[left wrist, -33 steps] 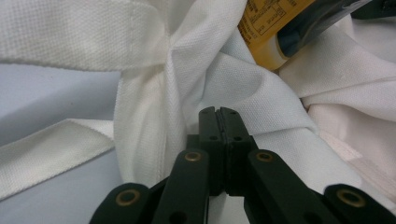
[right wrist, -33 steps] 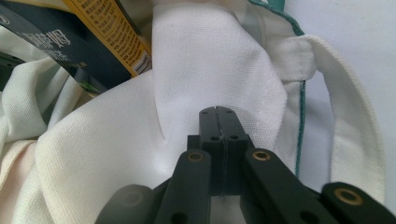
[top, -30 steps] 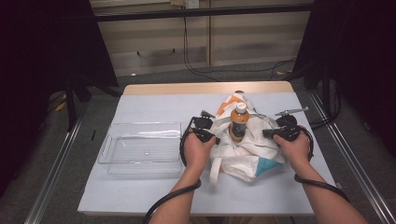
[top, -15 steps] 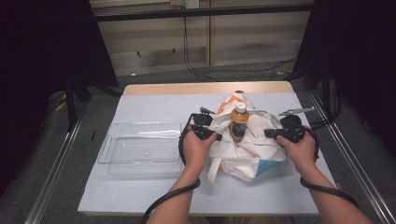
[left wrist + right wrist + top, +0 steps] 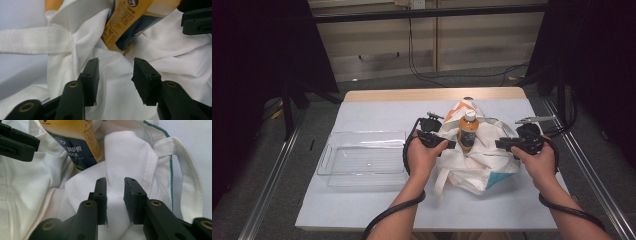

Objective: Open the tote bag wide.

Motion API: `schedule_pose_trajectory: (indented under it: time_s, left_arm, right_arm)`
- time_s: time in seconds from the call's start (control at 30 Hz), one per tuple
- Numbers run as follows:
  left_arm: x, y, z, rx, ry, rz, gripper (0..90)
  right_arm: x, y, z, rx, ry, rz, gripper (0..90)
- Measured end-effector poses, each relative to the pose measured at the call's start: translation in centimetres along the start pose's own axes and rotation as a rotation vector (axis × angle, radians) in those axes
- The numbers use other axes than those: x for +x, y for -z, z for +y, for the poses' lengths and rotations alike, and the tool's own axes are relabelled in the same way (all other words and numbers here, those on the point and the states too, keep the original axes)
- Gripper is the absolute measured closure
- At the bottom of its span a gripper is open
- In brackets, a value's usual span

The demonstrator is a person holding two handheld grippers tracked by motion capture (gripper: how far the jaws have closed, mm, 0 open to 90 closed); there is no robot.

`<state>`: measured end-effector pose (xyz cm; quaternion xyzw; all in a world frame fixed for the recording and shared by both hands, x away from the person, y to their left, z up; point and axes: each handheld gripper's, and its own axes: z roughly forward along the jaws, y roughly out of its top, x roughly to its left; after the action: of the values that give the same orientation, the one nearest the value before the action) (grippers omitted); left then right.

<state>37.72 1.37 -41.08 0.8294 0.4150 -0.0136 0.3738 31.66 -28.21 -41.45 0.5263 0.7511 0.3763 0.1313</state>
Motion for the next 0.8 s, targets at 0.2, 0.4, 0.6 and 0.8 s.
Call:
schedule_pose_trajectory:
  time_s: [0.2, 0.4, 0.6, 0.8]
  left_arm:
    - [-0.3, 0.4, 0.3, -0.025, -0.011, -0.010, 38.0]
    - [-0.8, 0.6, 0.7, -0.039, -0.051, 0.022, 26.4]
    - [-0.9, 0.6, 1.0, -0.050, -0.069, 0.028, 20.3]
    - [-1.2, 0.8, 1.4, -0.069, -0.095, 0.030, 16.4]
  right_arm:
    - [0.6, 0.3, -0.2, 0.000, 0.026, -0.008, 48.0]
    - [1.1, 0.3, -0.5, 0.009, 0.056, 0.006, 35.1]
    - [1.4, 0.5, -0.7, 0.012, 0.049, -0.001, 21.2]
    - [1.3, 0.7, -0.8, 0.006, 0.046, 0.006, 12.4]
